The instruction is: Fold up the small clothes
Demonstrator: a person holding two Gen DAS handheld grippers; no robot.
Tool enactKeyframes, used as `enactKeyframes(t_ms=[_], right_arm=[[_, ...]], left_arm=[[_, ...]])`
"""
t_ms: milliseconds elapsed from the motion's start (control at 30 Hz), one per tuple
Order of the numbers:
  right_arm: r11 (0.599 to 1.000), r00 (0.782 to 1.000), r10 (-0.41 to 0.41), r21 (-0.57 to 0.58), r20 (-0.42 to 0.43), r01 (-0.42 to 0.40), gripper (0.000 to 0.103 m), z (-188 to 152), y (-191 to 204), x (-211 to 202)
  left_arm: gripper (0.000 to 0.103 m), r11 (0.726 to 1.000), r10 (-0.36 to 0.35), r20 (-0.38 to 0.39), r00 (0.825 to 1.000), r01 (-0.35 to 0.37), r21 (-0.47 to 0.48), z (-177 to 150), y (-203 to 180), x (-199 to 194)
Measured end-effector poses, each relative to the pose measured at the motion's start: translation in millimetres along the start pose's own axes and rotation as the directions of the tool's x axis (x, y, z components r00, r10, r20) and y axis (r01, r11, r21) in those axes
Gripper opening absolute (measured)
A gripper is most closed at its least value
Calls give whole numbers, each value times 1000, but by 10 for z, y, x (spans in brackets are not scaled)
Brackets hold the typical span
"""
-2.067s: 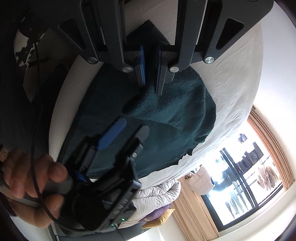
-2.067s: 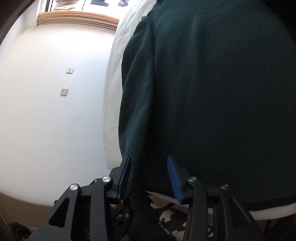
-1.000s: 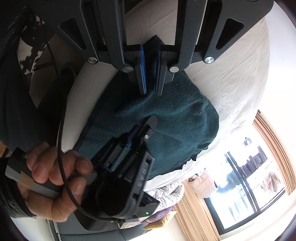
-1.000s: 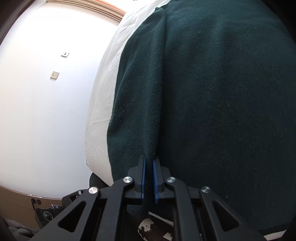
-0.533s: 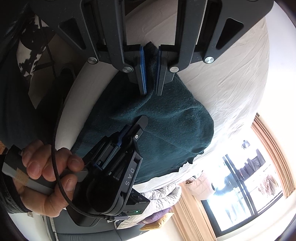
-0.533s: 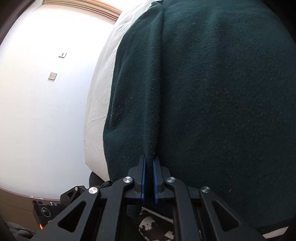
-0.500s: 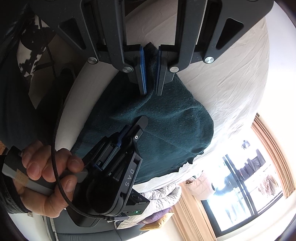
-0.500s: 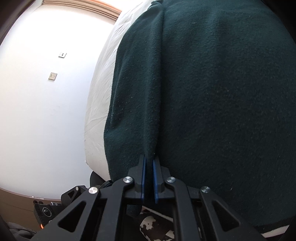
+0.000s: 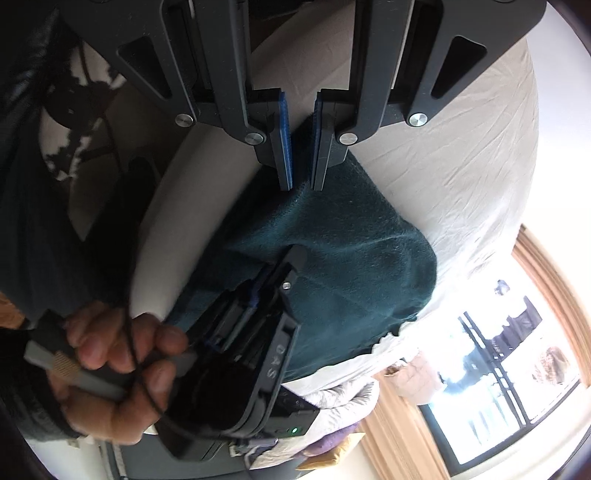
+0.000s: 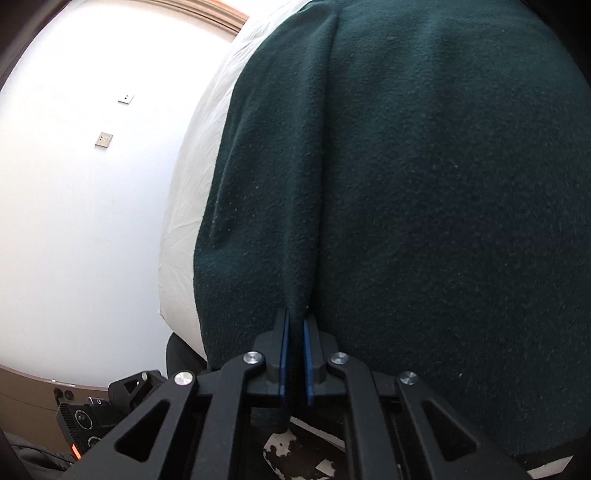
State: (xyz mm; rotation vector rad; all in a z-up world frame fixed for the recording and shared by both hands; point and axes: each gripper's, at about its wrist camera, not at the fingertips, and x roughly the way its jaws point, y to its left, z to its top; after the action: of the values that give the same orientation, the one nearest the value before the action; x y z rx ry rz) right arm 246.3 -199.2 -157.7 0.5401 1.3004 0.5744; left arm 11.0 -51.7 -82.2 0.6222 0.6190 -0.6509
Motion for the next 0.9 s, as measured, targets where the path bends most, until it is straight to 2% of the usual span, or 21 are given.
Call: enactKeyframes(t_ms=[100,167,233,333,400,467,600,667,767,800,833,900], right_arm=[[1000,1000,9,-5,7,-9,11,-6,-26,-23],[1000,1000,7,-9,11,-7,13,11,-38,-74],[1000,1000,7,-12,13,-7,25,12,-26,-126],[1000,999,-24,-12,46,25,40,92,11,-350],[999,995,-40,-21,95,43,42,188,4,-549],[997,990,-61,-41,128,66,42,343,41,-728],[981,977,-121,-131,173,145,42,837,245,-896],[967,970,-155,-174,187,188,42,1119,390,-864],[929,951,-223,-249,213,273,43,1466,661,-708],[911,942,-250,-276,223,307,48,1555,765,-630],[882,930,-286,-316,229,349,50,1666,902,-543],[800,892,-370,-399,261,449,51,1815,1133,-359]], left_arm=[[9,997,-71,25,997,71,1,44,81,-182],[9,997,-75,53,996,76,-20,116,187,-288],[9,994,-64,78,995,70,-84,230,348,-300],[9,979,-35,88,995,52,-199,395,579,-103],[9,971,-33,95,995,55,-234,451,653,85],[9,968,-13,44,999,23,-249,473,665,308],[9,956,-64,-20,998,56,-288,386,593,648],[9,947,-49,-4,999,45,-317,333,535,713],[9,933,-61,23,998,65,-354,312,523,750],[9,932,-67,29,997,73,-356,316,526,760],[9,931,-77,37,996,85,-355,316,521,768],[9,936,-85,46,995,96,-338,298,487,779]])
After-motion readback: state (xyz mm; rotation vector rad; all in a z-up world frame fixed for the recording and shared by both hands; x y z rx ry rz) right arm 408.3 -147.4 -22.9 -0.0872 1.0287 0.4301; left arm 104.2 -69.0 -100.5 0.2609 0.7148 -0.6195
